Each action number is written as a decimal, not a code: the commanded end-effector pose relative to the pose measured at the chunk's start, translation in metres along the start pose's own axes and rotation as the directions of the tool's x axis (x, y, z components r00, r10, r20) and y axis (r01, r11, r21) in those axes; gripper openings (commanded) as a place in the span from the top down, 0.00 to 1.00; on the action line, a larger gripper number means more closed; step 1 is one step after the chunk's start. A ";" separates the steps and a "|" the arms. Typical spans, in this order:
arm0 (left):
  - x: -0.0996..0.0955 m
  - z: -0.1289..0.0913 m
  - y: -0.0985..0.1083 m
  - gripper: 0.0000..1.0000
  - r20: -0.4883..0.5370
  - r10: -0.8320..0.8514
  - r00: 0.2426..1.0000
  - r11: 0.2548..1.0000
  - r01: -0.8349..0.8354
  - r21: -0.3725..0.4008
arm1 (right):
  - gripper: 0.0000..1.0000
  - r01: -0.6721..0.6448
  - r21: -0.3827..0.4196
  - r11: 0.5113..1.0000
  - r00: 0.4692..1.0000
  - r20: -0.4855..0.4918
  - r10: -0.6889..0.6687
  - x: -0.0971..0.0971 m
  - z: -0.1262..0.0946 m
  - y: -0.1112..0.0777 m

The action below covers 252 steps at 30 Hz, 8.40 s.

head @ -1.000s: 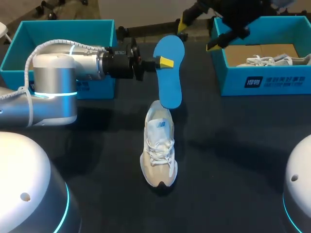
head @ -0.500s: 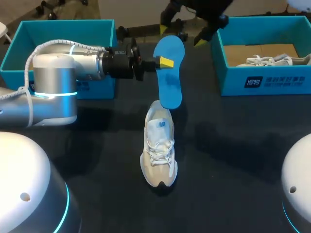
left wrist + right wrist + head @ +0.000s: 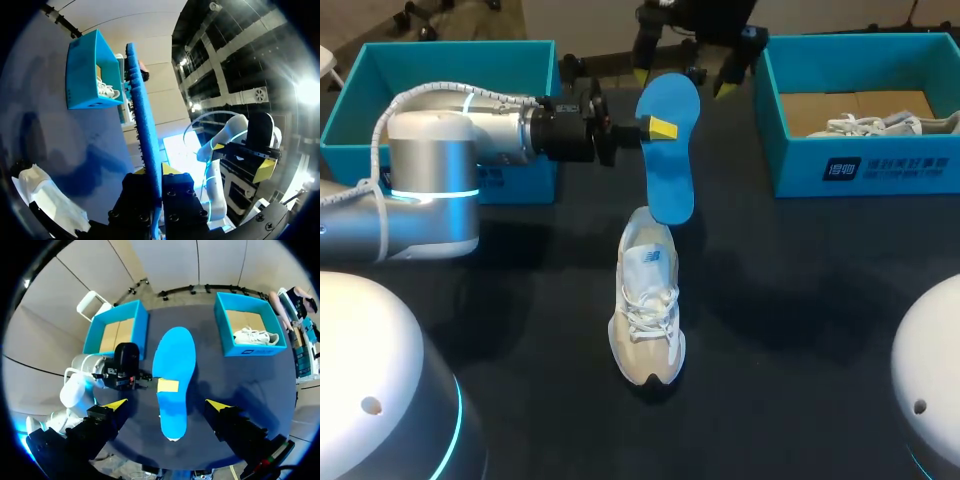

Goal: Take the shoe out of the shoebox, open the shoe tongue, remove and reinsert the insole, then place the shoe into the shoebox

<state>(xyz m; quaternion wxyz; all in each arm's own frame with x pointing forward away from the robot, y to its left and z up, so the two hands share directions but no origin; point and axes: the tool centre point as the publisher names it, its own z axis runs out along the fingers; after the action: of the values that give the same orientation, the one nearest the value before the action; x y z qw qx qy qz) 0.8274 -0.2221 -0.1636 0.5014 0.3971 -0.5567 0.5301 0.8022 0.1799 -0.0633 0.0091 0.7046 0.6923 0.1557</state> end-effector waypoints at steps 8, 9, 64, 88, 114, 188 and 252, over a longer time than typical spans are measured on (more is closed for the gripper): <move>0.000 0.000 0.000 1.00 0.000 0.000 1.000 1.000 0.000 0.000 | 0.00 0.016 0.030 0.999 0.997 0.076 -0.018 0.007 0.005 0.003; 0.000 0.000 0.000 1.00 0.000 0.000 1.000 1.000 0.000 0.000 | 0.00 0.017 0.035 0.999 0.997 0.079 -0.020 0.007 0.005 0.003; 0.000 0.000 0.000 1.00 0.000 0.000 1.000 1.000 0.000 0.000 | 0.00 -0.032 0.102 0.994 0.895 -0.440 0.074 -0.079 -0.009 0.000; 0.000 0.000 0.000 1.00 0.000 0.000 1.000 1.000 0.000 0.000 | 0.00 -0.055 0.143 0.988 0.774 -0.619 0.132 -0.098 0.025 -0.005; 0.000 0.000 0.000 1.00 0.000 0.000 1.000 1.000 0.000 0.000 | 0.00 -0.108 0.091 0.990 0.573 -0.808 0.137 -0.123 0.067 -0.004; 0.014 -0.012 -0.005 1.00 -0.062 0.919 -0.390 -0.394 -0.915 -0.084 | 0.00 -0.091 0.115 0.989 0.509 -0.848 0.145 -0.124 0.078 -0.004; -0.002 -0.010 -0.043 1.00 -0.080 0.147 -0.986 -0.975 -0.130 -0.181 | 0.00 -0.016 0.107 0.994 0.460 -0.882 0.103 -0.064 0.084 -0.008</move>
<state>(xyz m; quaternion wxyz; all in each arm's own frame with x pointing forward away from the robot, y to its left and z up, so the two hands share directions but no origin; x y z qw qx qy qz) 0.8665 -0.2110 -0.1551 -0.5195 -0.5002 -0.5058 0.4734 0.8078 0.1246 -0.1568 -0.3846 0.5456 0.5762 0.4716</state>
